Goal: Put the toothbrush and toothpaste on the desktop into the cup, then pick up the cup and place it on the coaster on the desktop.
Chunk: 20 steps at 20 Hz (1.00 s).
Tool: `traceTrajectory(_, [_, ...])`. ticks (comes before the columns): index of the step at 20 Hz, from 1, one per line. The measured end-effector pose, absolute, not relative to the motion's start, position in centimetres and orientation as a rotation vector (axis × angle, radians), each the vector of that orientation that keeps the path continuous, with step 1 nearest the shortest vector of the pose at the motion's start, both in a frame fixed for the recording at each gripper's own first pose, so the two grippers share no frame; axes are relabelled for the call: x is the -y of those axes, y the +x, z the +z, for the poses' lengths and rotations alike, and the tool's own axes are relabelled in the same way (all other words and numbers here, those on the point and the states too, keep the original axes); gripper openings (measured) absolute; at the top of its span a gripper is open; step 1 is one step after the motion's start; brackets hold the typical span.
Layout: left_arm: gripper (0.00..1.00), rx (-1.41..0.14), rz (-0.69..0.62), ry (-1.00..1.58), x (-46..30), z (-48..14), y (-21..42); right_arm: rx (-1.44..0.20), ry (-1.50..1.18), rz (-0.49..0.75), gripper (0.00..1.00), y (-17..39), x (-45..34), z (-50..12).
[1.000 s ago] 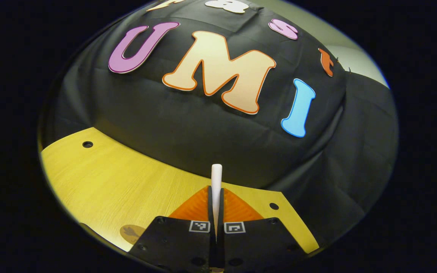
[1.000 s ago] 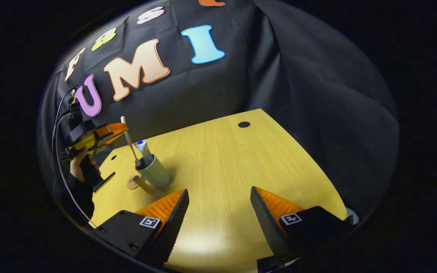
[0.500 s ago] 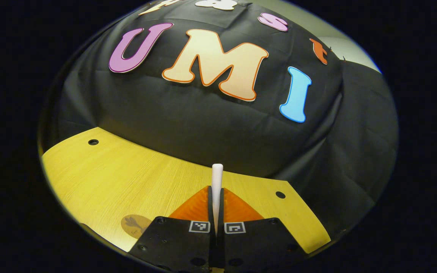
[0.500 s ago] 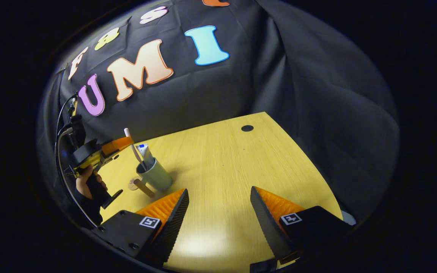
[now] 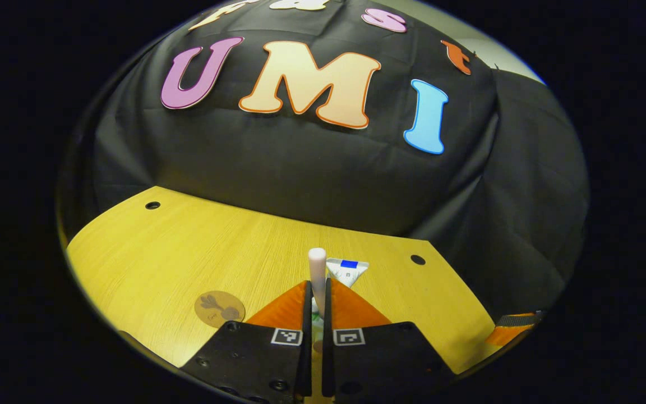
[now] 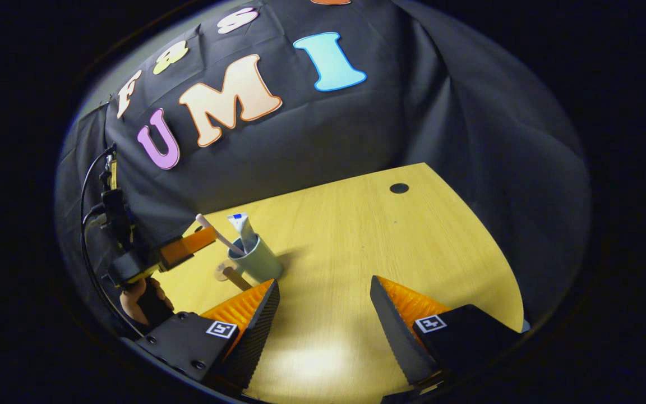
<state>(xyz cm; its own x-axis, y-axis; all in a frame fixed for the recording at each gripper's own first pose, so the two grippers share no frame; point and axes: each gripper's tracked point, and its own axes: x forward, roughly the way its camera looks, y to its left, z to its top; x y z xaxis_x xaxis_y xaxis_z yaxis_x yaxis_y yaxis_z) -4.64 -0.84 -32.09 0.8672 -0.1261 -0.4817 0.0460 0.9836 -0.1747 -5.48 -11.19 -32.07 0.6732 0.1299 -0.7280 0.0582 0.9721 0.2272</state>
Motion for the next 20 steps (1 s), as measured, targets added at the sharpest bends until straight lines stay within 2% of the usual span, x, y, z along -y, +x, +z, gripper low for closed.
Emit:
traceTrajectory(1, [0.1,-0.523,-0.096,-0.153,1.0,-32.2,-5.1,-0.843,0.236,0.061,0.99,-5.3,10.7,-32.1])
traceTrajectory(2, [0.26,-0.535,-0.106,-0.156,1.2,-32.3,-5.7,-0.853,0.236,0.079,0.94,-5.2,10.1,-32.2])
traceTrajectory(3, [0.35,-0.538,-0.115,-0.166,1.5,-32.3,-6.1,-0.862,0.242,0.102,0.99,-4.9,9.3,-32.0])
traceTrajectory(5, [0.71,-0.534,-0.118,-0.168,1.0,-31.9,-6.7,-0.886,0.248,0.14,0.99,-4.5,7.5,-31.9])
traceTrajectory(6, [0.83,-0.54,-0.118,-0.168,0.7,-32.0,-7.2,-0.913,0.249,0.154,0.99,-4.5,6.5,-32.3])
traceTrajectory(9, [0.93,-0.53,-0.107,-0.161,-1.7,-31.2,-8.2,-1.033,0.27,0.201,0.99,-4.4,3.0,-33.3])
traceTrajectory(14, [0.94,-0.53,-0.095,-0.133,-8.0,-29.9,-9.8,-1.18,0.278,0.206,0.99,-3.0,-2.0,-35.1])
traceTrajectory(15, [0.94,-0.531,-0.09,-0.124,-9.4,-29.7,-10.2,-1.209,0.285,0.2,0.94,-2.5,-3.0,-35.5])
traceTrajectory(16, [0.94,-0.528,-0.082,-0.114,-10.9,-29.4,-10.4,-1.23,0.296,0.19,0.99,-2.3,-3.7,-36.0])
traceTrajectory(17, [0.95,-0.527,-0.072,-0.102,-12.3,-29.2,-10.6,-1.252,0.303,0.179,0.99,-1.9,-4.3,-36.6])
traceTrajectory(18, [0.94,-0.525,-0.06,-0.092,-13.7,-29.1,-10.6,-1.276,0.316,0.169,0.94,-1.5,-5.1,-37.1])
traceTrajectory(19, [0.94,-0.526,-0.052,-0.09,-14.9,-29.1,-10.9,-1.302,0.328,0.156,0.98,-1.2,-5.7,-37.6])
traceTrajectory(20, [0.94,-0.527,-0.043,-0.088,-16.0,-29.1,-11.1,-1.328,0.336,0.145,0.94,-1.1,-6.0,-38.1])
